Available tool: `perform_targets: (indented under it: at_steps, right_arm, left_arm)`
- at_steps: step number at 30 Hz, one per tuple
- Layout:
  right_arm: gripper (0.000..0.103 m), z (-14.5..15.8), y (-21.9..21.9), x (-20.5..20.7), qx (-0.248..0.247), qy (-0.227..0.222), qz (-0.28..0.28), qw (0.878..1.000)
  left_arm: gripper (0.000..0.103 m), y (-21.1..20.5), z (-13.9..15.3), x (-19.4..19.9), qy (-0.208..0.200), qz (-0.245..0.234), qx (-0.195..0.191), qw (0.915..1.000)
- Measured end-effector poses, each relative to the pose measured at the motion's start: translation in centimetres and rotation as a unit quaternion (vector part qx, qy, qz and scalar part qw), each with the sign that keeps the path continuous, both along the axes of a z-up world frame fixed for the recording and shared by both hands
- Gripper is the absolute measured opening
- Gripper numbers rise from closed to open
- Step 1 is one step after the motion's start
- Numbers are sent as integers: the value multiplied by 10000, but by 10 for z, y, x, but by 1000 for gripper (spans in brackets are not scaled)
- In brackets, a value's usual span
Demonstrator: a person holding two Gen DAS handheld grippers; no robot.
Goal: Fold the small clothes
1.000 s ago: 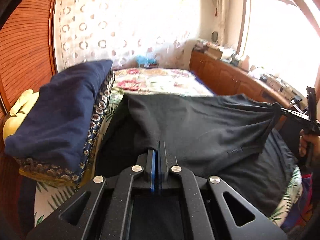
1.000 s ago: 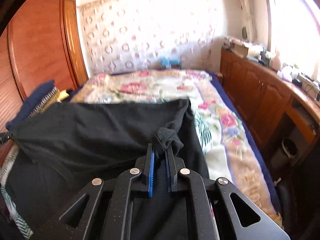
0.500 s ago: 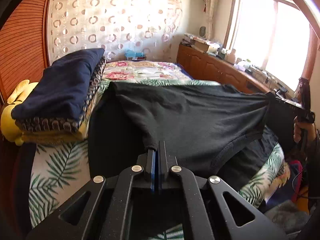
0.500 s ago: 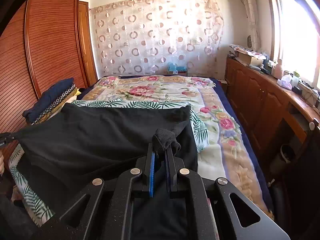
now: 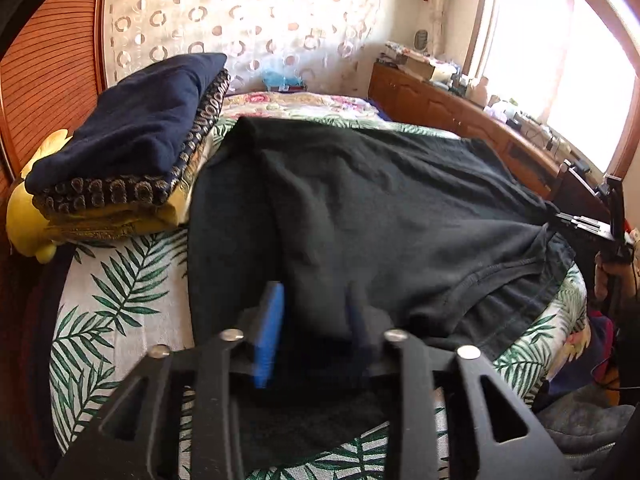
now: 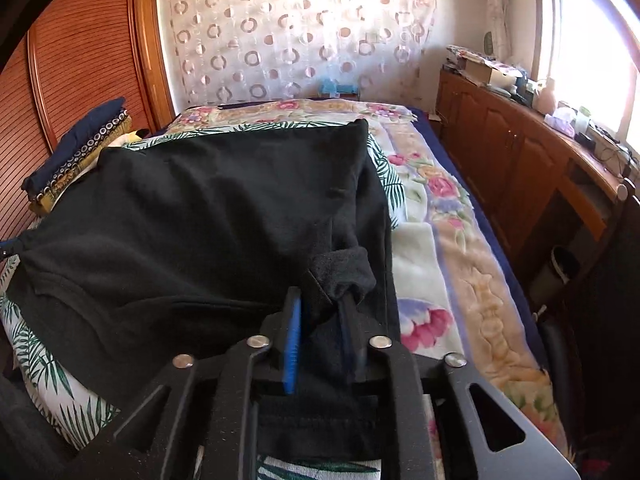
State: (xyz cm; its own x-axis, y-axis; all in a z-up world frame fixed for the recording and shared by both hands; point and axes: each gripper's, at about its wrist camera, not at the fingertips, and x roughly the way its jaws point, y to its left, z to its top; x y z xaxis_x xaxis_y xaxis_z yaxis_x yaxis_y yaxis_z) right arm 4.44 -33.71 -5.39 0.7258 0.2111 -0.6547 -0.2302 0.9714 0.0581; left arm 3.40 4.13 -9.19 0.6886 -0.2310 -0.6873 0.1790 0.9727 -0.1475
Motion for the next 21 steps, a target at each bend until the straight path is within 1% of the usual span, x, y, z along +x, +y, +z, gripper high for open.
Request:
perform_targets:
  at_steps: [1,2,3,6,8,10,11,13,15,21]
  right_arm:
    - [24,1,-2,-8,41,-12,-33,10000]
    - [30,1,-3,-9,66,-32,-69,9999]
    - [32,3,-4,-11,75,-66,-116,9999]
    - [33,2,-12,-11,102,-92,-221,9997]
    - [33,-2,-15,-16,116,-76,-246,9996]
    - [33,-6,-12,-18,111,-42,-255,9996]
    - [33,-9,-11,-19,114,-17,-247,9996]
    - [33,-13,-9,-20,91,25,-237,9997]
    - [33,-13,-8,-20,84,22,-221,9997]
    - [33,7,-2,-21,141,-326,-105,9993]
  left_arm:
    - [38,2,2,-2,-28,4,-52,10000]
    - [38,3,4,-2,-64,22,-58,10000]
    - [39,4,4,-3,-91,34,-34,9999]
    - [41,4,2,3,-59,27,58,10000]
    - [51,2,0,9,-30,3,138,9999]
    - [78,1,-3,16,-8,4,181,9998]
    - [82,2,-4,19,-4,6,158,9999]
    - [82,3,-6,24,3,30,122,9999]
    - [82,3,-6,27,-15,146,189,9997]
    - [82,9,-4,45,-38,278,201,9994]
